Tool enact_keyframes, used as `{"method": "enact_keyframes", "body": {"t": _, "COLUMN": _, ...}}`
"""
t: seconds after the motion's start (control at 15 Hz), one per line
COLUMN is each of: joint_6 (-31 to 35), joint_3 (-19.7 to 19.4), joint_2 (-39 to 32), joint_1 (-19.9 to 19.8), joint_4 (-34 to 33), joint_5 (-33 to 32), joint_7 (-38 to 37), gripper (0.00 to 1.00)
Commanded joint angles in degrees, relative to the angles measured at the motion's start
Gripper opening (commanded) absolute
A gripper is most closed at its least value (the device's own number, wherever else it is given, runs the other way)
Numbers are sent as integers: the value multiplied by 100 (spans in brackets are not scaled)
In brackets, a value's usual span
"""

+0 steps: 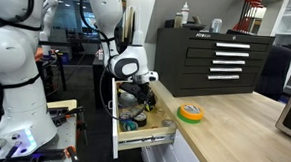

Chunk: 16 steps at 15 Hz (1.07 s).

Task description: Take the black masking tape out of the drawer and put it on the counter

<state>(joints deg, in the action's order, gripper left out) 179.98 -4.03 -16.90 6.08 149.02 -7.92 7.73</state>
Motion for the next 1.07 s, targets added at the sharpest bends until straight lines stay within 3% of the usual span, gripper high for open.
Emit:
{"method": "enact_keyframes", "body": {"t": 0.0, "joint_6": 172, "joint_3": -216, "joint_2": -446, "joint_1": 263, "joint_4": -284, "joint_5": -79, "joint_7": -166, "gripper": 100}}
{"method": "enact_keyframes", "body": {"t": 0.4, "joint_6": 129, "joint_3": -29, "joint_2": -1000, "joint_1": 158, "joint_4": -715, "joint_5": -8, "joint_7": -101, "gripper": 100}}
{"method": "enact_keyframes", "body": {"t": 1.0, "joint_6": 29, "joint_3": 416, "joint_2": -1884, "joint_1": -310, "joint_4": -1384, "joint_5": 91, "joint_7": -41, "gripper": 100}}
